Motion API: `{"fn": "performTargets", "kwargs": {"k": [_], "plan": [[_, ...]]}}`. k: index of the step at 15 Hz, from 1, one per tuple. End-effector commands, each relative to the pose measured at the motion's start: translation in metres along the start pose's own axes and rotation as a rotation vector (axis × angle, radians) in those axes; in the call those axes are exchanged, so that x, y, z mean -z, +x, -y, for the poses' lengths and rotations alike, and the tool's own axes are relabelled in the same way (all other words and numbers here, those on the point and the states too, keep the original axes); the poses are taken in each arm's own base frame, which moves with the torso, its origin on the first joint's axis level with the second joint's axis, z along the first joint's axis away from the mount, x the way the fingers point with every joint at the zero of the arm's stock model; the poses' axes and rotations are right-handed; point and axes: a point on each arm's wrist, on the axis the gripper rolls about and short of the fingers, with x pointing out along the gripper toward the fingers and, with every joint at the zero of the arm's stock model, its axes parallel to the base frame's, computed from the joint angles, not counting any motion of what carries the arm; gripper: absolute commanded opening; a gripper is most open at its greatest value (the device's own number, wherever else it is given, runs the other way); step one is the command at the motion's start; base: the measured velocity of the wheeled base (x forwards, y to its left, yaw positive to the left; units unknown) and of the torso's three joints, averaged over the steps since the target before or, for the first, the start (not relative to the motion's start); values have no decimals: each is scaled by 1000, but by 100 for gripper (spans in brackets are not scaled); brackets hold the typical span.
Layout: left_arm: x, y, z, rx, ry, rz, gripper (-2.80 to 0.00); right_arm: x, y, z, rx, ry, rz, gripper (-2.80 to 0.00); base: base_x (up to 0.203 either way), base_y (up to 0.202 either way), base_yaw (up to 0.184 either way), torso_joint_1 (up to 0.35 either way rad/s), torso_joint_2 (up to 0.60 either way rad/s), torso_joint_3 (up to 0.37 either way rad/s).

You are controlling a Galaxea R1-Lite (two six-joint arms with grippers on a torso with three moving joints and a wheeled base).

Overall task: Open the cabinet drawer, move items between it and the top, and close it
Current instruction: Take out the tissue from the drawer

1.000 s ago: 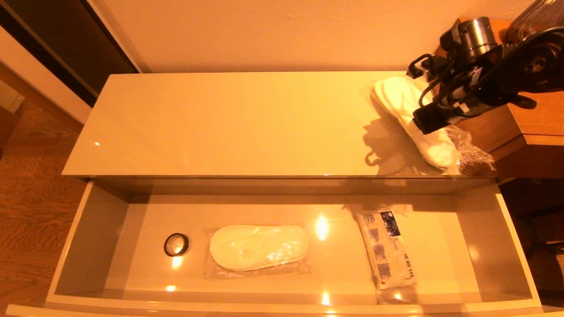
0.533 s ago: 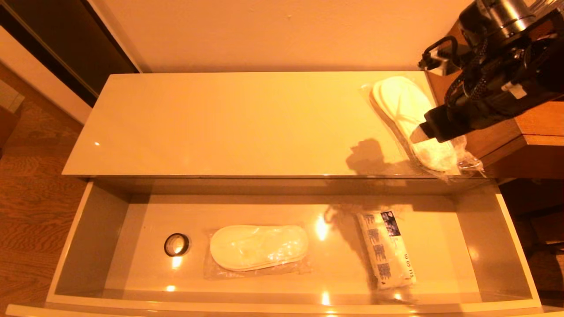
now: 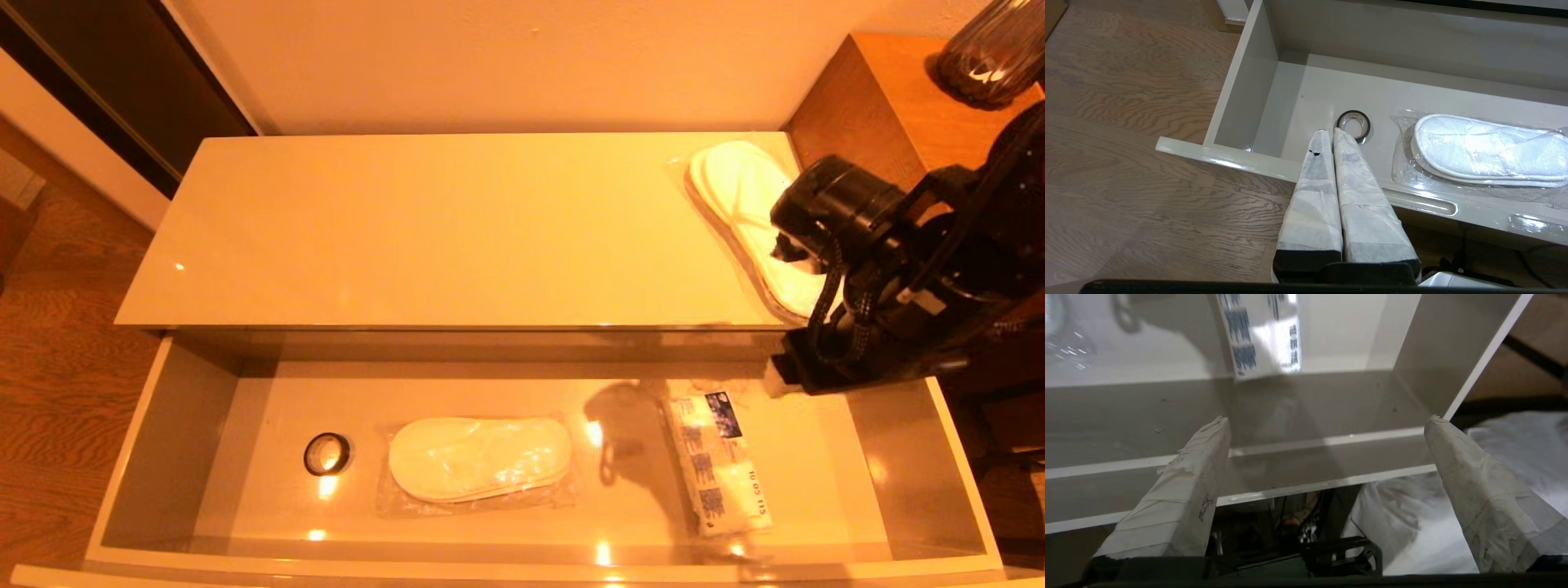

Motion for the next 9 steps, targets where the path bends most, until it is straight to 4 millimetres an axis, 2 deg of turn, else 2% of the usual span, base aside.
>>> {"fn": "performTargets", "kwargs": {"k": [1, 6, 9], "plan": [[1, -3, 0, 1, -1, 38, -280, 13, 19, -5, 27, -18, -54, 0, 0, 0, 0, 0, 0, 0], [2, -3, 0, 1, -1, 36, -280, 38, 74, -21, 42, -15, -77, 0, 0, 0, 0, 0, 0, 0], [1, -3, 0, 1, -1, 38, -280, 41, 99, -32, 55, 0, -34, 0, 0, 0, 0, 0, 0, 0]]}}
